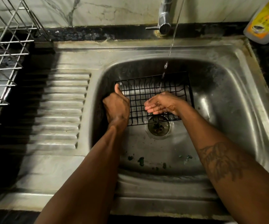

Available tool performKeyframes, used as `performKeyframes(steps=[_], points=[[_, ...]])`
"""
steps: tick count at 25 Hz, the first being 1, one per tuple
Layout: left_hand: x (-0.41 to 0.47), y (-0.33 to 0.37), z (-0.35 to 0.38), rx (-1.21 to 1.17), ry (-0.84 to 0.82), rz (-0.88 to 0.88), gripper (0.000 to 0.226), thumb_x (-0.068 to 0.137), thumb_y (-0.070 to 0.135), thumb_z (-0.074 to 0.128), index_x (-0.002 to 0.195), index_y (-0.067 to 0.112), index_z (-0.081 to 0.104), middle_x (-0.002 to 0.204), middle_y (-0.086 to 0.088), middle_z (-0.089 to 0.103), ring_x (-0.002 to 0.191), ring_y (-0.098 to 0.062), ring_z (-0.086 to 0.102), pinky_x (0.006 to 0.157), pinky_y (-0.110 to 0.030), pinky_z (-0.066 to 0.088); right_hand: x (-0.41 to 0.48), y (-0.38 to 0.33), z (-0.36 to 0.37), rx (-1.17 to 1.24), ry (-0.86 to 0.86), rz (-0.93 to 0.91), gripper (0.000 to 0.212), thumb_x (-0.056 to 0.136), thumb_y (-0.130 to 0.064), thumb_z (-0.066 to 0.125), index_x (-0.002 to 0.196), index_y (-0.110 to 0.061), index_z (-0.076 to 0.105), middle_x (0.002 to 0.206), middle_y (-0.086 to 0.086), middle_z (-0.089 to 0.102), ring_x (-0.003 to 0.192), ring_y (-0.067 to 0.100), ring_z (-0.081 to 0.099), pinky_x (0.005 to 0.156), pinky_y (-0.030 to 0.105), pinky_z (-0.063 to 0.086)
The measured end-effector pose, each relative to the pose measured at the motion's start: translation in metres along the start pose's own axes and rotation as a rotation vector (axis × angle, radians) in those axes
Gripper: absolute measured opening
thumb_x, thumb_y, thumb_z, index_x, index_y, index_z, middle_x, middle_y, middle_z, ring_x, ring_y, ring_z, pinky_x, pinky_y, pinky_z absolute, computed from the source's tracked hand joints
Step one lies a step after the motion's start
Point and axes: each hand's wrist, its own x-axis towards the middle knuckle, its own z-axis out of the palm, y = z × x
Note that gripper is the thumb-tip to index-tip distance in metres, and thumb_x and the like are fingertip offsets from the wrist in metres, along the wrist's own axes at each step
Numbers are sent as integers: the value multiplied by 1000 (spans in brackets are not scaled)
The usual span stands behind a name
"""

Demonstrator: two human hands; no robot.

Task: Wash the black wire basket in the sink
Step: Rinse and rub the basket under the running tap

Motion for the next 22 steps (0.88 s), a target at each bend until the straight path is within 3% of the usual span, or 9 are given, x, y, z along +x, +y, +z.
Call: performKeyframes(steps=[2,5,7,10,12,14,16,19,22], points=[[1,-2,3,-35,30,10,72,111,37,22,78,-2,73,78,-23,73,73,-37,71,58,-31,34,-1,-3,-2,28,14,-36,18,92,-9,70,109,-4,71,101,14,77,92,23,76,79,36,62],[1,-3,2,-83,84,29,68,110,34,27,73,-2,72,71,-24,71,64,-39,69,54,-34,36,14,-3,-2,321,392,-343,12,91,1,67,102,-3,70,97,17,75,83,25,77,68,33,63],[3,0,3,-61,113,50,68,110,33,30,68,-1,71,66,-22,70,58,-37,68,51,-31,32,21,-2,-4,454,508,-450,9,94,1,63,98,-3,70,90,15,75,80,24,76,68,30,62],[7,4,3,24,52,52,69,109,32,30,63,0,70,60,-19,69,52,-33,67,50,-27,28,15,3,-11,395,327,-302,13,95,-6,63,105,-1,70,95,16,76,91,29,76,75,34,62],[8,7,2,80,91,77,69,108,31,32,58,1,69,54,-17,67,46,-30,65,49,-25,27,3,7,-12,139,115,-141,20,94,-12,67,111,-2,70,101,14,77,97,28,75,83,37,61],[10,11,3,129,36,122,68,110,31,27,68,1,72,64,-17,71,56,-30,69,53,-27,30,-5,6,-7,-42,-43,-35,21,93,-12,69,113,-6,71,102,10,78,97,22,75,84,37,61],[8,15,8,119,-37,163,69,111,31,19,79,3,73,76,-17,74,69,-32,71,58,-31,31,-3,1,-4,-4,25,-71,18,94,-8,68,112,-6,71,101,11,78,93,22,76,78,35,62],[3,23,14,106,-23,197,70,111,34,16,80,6,71,77,-14,72,68,-29,68,59,-32,33,10,-6,-14,382,380,-283,15,95,-8,64,107,-1,70,103,18,76,92,27,76,75,35,62],[4,24,20,98,-53,180,69,111,36,15,81,6,70,78,-13,71,68,-28,65,62,-33,33,13,3,-6,427,246,-193,16,98,-8,60,110,0,67,105,19,74,98,30,74,81,37,62]])
